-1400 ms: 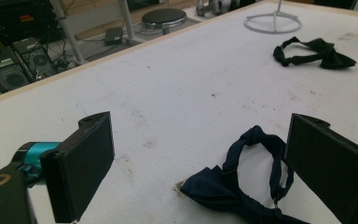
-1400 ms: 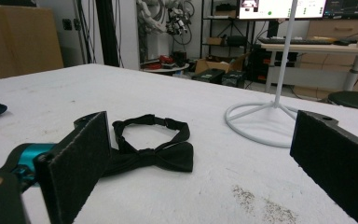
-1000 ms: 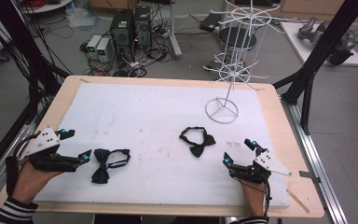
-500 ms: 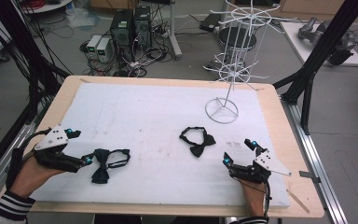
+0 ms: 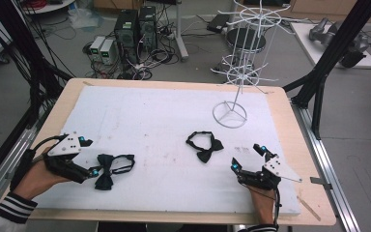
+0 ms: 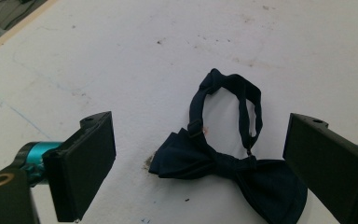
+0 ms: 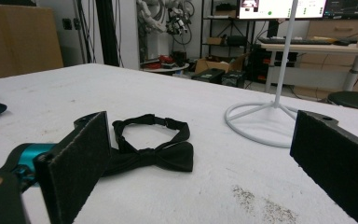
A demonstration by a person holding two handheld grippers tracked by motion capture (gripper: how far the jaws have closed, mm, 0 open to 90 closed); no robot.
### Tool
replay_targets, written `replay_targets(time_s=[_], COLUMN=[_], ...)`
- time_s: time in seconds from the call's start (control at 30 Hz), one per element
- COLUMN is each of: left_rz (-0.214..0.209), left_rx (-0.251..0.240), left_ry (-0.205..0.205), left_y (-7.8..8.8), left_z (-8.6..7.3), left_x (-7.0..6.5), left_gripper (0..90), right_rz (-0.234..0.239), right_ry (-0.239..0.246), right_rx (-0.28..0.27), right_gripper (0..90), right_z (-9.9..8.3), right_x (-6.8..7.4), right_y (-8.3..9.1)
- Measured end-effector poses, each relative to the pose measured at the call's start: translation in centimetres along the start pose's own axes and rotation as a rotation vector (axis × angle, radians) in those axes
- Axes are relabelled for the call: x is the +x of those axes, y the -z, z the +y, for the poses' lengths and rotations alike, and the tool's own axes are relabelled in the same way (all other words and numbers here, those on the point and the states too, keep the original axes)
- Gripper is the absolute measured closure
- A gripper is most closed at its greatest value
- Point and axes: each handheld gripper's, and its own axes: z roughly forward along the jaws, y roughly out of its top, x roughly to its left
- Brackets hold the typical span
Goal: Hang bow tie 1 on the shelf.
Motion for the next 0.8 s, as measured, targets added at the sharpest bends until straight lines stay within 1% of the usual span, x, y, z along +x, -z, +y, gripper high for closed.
replay_targets(time_s=[0.07, 0.1, 0.17, 0.2, 0.3, 0.33, 0.37, 0.4, 0.47, 0.63, 0.73, 0.8], left_rz=[-0.009, -0.012, -0.027, -0.031, -0.047, -0.047, -0.053, -0.056, -0.063, -0.082, -0.092, -0.093], left_rx=[0.012, 0.007, 0.013, 0.029, 0.060, 0.069, 0.086, 0.094, 0.122, 0.144, 0.164, 0.186], left_ry=[-0.009, -0.003, -0.005, -0.017, -0.033, -0.040, -0.058, -0.056, -0.068, -0.073, -0.087, -0.103], left_y=[-0.2, -0.3, -0.6, -0.7, -1.2, -1.5, -1.6, -1.8, -2.1, -2.9, -3.2, -3.4], left_z=[0.0, -0.1, -0.3, -0.3, -0.5, -0.5, -0.4, -0.4, -0.4, -0.5, -0.5, -0.5], left_x=[0.0, -0.1, -0.1, -0.1, -0.1, -0.2, -0.2, -0.3, -0.3, -0.6, -0.7, -0.9], left_gripper=[9.6, 9.7, 9.7, 9.6, 9.6, 9.7, 9.6, 9.6, 9.6, 9.7, 9.6, 9.6], right_rz=[0.000, -0.002, -0.001, 0.000, -0.002, -0.003, -0.002, -0.002, -0.002, -0.003, -0.003, -0.003], right_ry=[0.000, 0.001, 0.002, 0.003, -0.004, -0.006, -0.006, -0.004, -0.004, -0.006, -0.007, -0.006], right_rx=[0.001, -0.002, -0.002, -0.002, 0.000, 0.000, 0.000, 0.000, 0.000, -0.001, -0.001, -0.002], right_gripper=[4.5, 4.5, 4.5, 4.5, 4.5, 4.5, 4.5, 4.5, 4.5, 4.5, 4.5, 4.5], right_z=[0.0, 0.0, 0.0, 0.0, 0.0, 0.0, 0.0, 0.0, 0.0, 0.0, 0.0, 0.0], right_x=[0.0, 0.0, 0.0, 0.0, 0.0, 0.0, 0.0, 0.0, 0.0, 0.0, 0.0, 0.0], right_y=[0.0, 0.0, 0.0, 0.0, 0.0, 0.0, 0.0, 0.0, 0.0, 0.0, 0.0, 0.0])
